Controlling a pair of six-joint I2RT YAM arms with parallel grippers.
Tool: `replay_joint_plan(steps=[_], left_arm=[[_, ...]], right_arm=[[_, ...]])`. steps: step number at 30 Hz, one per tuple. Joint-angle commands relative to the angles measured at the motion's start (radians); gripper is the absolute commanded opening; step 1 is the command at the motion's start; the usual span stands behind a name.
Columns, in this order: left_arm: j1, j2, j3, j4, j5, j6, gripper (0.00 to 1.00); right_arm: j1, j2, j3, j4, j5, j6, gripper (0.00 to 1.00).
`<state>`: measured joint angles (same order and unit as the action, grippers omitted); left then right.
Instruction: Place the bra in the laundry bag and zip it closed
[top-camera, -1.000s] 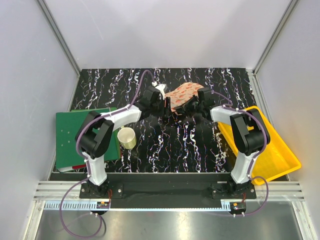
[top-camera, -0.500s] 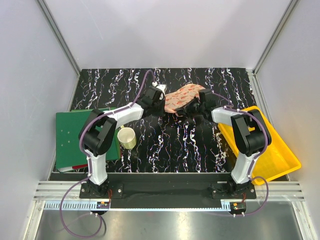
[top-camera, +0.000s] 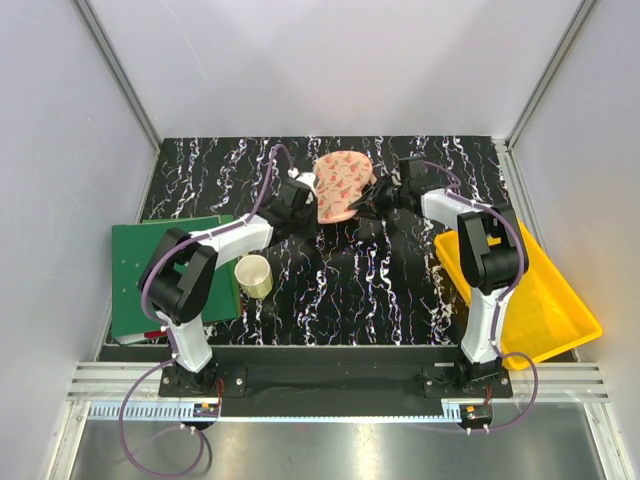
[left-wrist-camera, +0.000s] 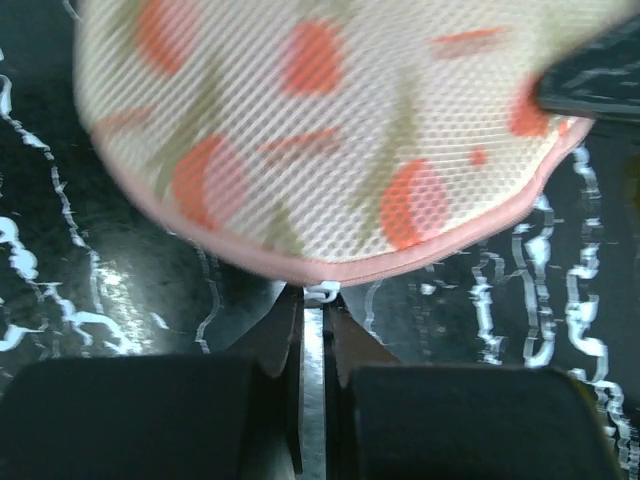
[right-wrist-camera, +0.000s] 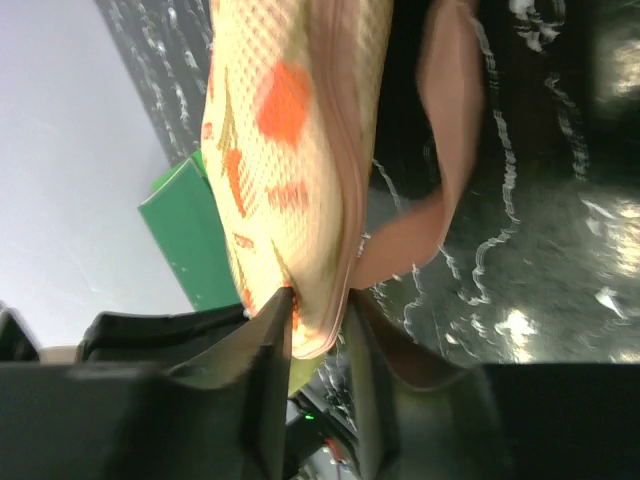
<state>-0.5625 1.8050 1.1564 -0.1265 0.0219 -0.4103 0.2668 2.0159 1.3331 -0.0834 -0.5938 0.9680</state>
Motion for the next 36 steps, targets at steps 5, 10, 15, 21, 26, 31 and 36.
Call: replay_joint_plan(steps=[5,10,15,21,26,31,36], left_arm=[[-0.1,-0.024,0.106,0.071,0.085,-0.048,0.0],[-0.138,0.002,0.132,0.056,0.076,-0.058,0.0],[-0.151,-0.001,0.132,0.048,0.076,-0.056,0.0],[-0.158,0.011,0.137,0.045,0.085,-0.061,0.0],[-0.155,0.016,0.141,0.036,0.075,-0.058,0.0],[-0.068,-0.021,0.059,0.019,0.032,-0.064,0.0],[0.065,-0.035,0.011,-0.025,-0.019,-0.042,0.0]], right_arm=[[-0.009,-0.215,-0.202,-0.009,0.049,-0.034,0.45],[-0.001,-0.226,-0.262,0.105,0.012,0.051,0.52],[0.018,-0.192,-0.279,0.203,0.012,0.132,0.52],[0.018,-0.175,-0.296,0.283,0.0,0.213,0.42],[-0.003,-0.19,-0.336,0.293,0.032,0.228,0.02],[-0.067,-0.161,-0.354,0.338,-0.055,0.229,0.0],[-0.126,-0.108,-0.316,0.336,-0.175,0.18,0.0]])
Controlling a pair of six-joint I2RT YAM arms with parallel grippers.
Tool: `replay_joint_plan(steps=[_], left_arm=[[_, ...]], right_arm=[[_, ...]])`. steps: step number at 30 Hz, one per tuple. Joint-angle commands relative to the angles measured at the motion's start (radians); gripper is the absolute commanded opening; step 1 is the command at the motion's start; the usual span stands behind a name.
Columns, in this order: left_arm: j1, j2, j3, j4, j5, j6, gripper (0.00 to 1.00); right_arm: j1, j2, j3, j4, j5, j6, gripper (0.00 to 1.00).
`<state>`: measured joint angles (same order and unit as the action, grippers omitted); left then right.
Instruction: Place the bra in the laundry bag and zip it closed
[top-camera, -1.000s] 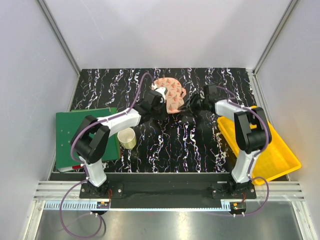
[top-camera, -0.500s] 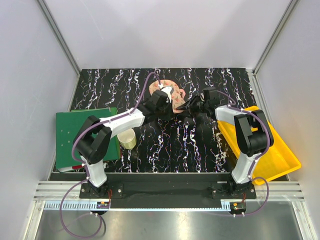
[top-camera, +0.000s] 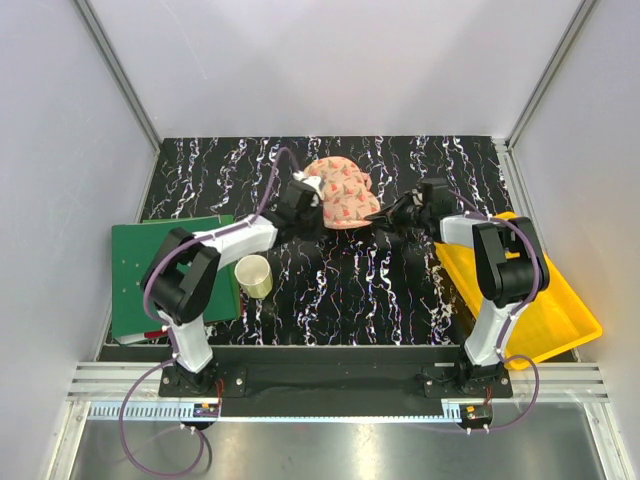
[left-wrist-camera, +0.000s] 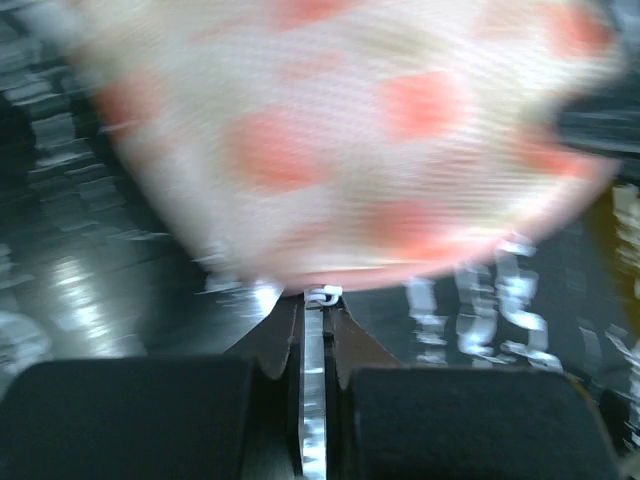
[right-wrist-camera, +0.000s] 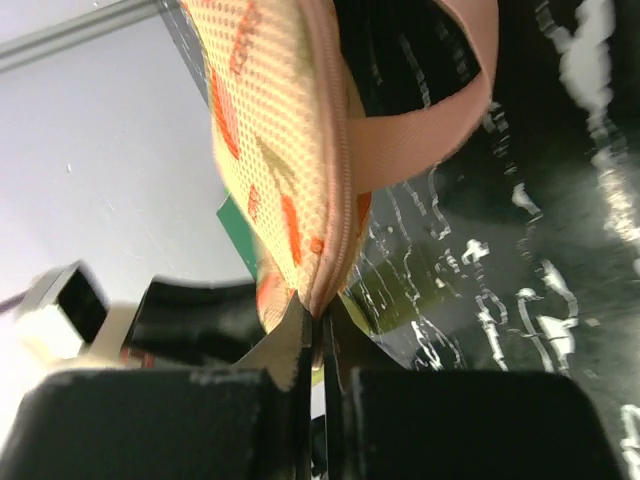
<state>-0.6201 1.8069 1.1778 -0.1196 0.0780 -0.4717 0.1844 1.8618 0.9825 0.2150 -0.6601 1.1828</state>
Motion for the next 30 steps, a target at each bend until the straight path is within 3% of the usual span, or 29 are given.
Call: replay_joint_plan(steps=[1,5,8,10,11,12,13,14,15,16,18,23,26,30], left_arm=[[0.131,-0.014,0.005,-0.054,-0.105,0.05,0.0],[0.164,0.026,0.072,-0.081,-0.112,0.087,0.0],[0.168,0.089,0.189,-0.149,-0.095,0.133,0.0],[0.168,0.089,0.235,-0.196,-0.106,0.136,0.04],[0.16,0.074,0.232,-0.199,-0.128,0.136,0.13],[0.154,0.033,0.227,-0.203,-0.151,0.136,0.25],[0.142,0.011,0.226,-0.219,-0.184,0.145,0.42],[0.111,-0.007,0.233,-0.238,-0.246,0.156,0.47],[0.091,-0.038,0.244,-0.261,-0.276,0.175,0.5],[0.07,-0.053,0.252,-0.296,-0.299,0.183,0.55],[0.001,-0.105,0.249,-0.318,-0.333,0.186,0.58],[-0.197,-0.28,0.062,-0.305,-0.348,0.127,0.68],[-0.304,-0.455,-0.076,-0.272,-0.34,0.061,0.7],[-0.408,-0.676,-0.26,-0.259,-0.345,-0.021,0.71]], right_arm=[[-0.046,0.059,0.059,0.037,-0.124,-0.044,0.0],[-0.051,0.131,0.139,0.009,-0.225,-0.104,0.0],[-0.051,0.149,0.209,-0.1,-0.219,-0.199,0.01],[-0.049,0.123,0.269,-0.294,-0.126,-0.359,0.19],[-0.049,0.108,0.294,-0.374,-0.069,-0.423,0.39],[-0.045,0.079,0.344,-0.545,0.0,-0.484,0.48],[-0.039,0.064,0.373,-0.627,0.166,-0.597,0.57],[-0.025,0.048,0.401,-0.704,0.262,-0.645,0.64],[-0.008,0.016,0.436,-0.812,0.355,-0.681,0.78],[0.03,-0.002,0.444,-0.85,0.501,-0.718,0.84],[0.065,-0.062,0.435,-0.905,0.6,-0.733,0.99],[0.232,-0.225,0.378,-0.997,0.864,-0.738,1.0],[0.344,-0.336,0.287,-1.029,0.898,-0.7,1.0],[0.463,-0.559,0.095,-1.019,0.826,-0.577,1.0]])
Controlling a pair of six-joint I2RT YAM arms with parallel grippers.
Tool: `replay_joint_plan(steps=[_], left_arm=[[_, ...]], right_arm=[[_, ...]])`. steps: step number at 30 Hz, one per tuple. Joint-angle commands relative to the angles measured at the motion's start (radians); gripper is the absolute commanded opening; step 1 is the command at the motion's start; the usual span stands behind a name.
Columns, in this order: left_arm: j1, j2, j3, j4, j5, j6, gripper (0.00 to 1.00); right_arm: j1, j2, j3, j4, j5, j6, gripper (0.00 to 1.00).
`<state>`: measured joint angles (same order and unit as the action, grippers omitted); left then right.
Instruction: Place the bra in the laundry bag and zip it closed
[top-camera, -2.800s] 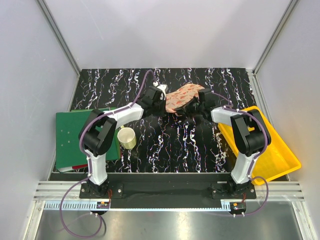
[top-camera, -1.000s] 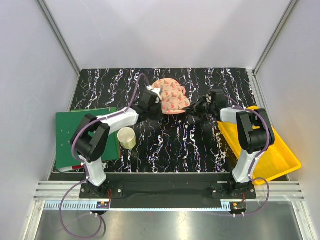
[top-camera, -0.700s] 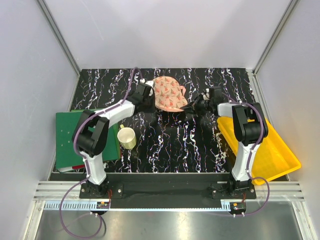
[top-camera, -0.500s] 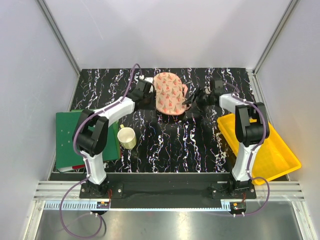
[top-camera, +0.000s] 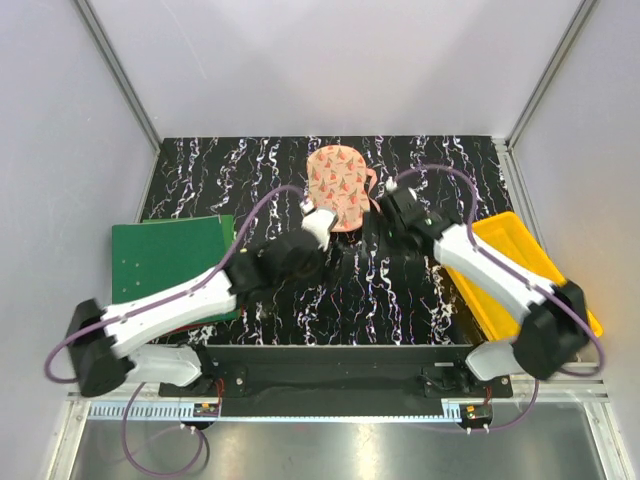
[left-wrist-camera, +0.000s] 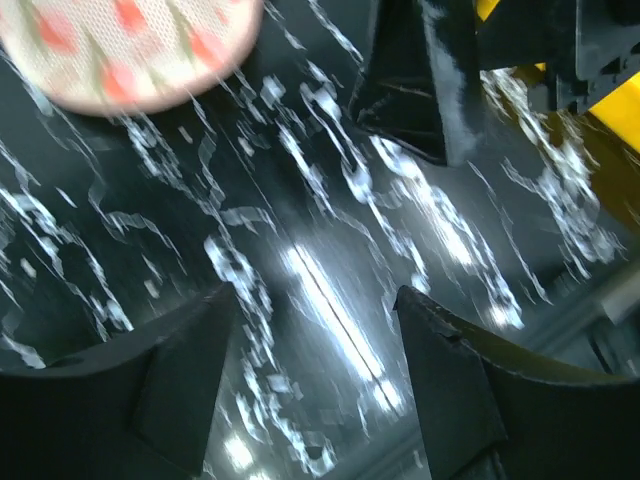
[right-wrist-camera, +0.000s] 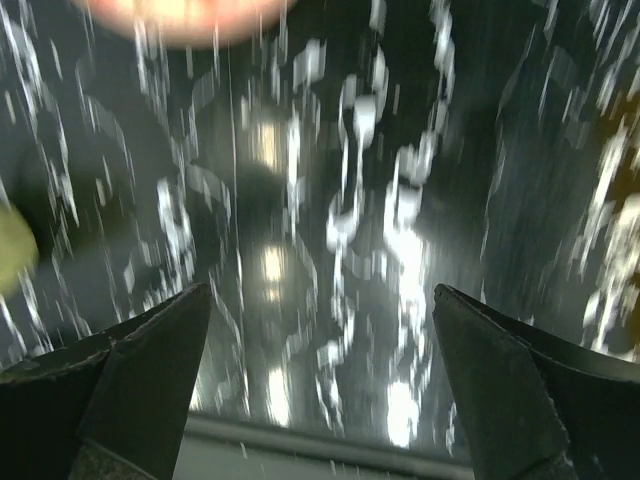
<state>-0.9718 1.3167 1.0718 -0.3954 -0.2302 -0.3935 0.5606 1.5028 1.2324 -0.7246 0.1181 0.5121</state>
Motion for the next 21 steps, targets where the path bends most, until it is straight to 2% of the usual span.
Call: replay_joint_plan(steps=[1,2,4,5,6,8,12,14,17,19,21], left_arm=[[-0.065,-0.238,-0.194,0.021,-0.009,-0.119,0.71],[-0.088,-0.352,-0.232,0.024,0.002,-0.151,0.71],[-0.134,-0.477,-0.363,0.05,0.034,-0.185,0.74],[-0.145,-0.602,-0.412,0.056,0.046,-0.241,0.75],[-0.153,-0.664,-0.458,0.084,0.067,-0.272,0.78],[-0.171,-0.849,-0.597,0.113,0.129,-0.367,0.81],[-0.189,-1.146,-0.78,0.139,0.202,-0.467,0.92],[-0.189,-1.308,-0.85,0.138,0.256,-0.491,0.93],[-0.191,-1.48,-0.909,0.15,0.322,-0.487,0.95],[-0.191,-1.431,-0.917,0.205,0.437,-0.464,0.95],[-0.189,-1.409,-0.969,0.381,0.578,-0.484,0.95]], right_arm=[[0.111,-0.258,-0.2,-0.066,0.023,0.141,1.0],[0.167,-0.386,-0.29,-0.02,-0.007,0.163,1.0],[0.209,-0.523,-0.382,0.036,-0.099,0.239,1.0],[0.225,-0.649,-0.465,0.072,-0.116,0.268,1.0],[0.234,-0.709,-0.506,0.086,-0.203,0.326,1.0],[0.234,-0.873,-0.61,0.1,-0.254,0.379,1.0],[0.234,-1.102,-0.729,0.076,-0.336,0.492,1.0],[0.234,-1.199,-0.776,0.096,-0.351,0.516,1.0],[0.234,-1.285,-0.844,0.186,-0.411,0.552,1.0],[0.234,-1.323,-0.876,0.262,-0.436,0.556,1.0],[0.234,-1.352,-0.906,0.306,-0.466,0.542,1.0]])
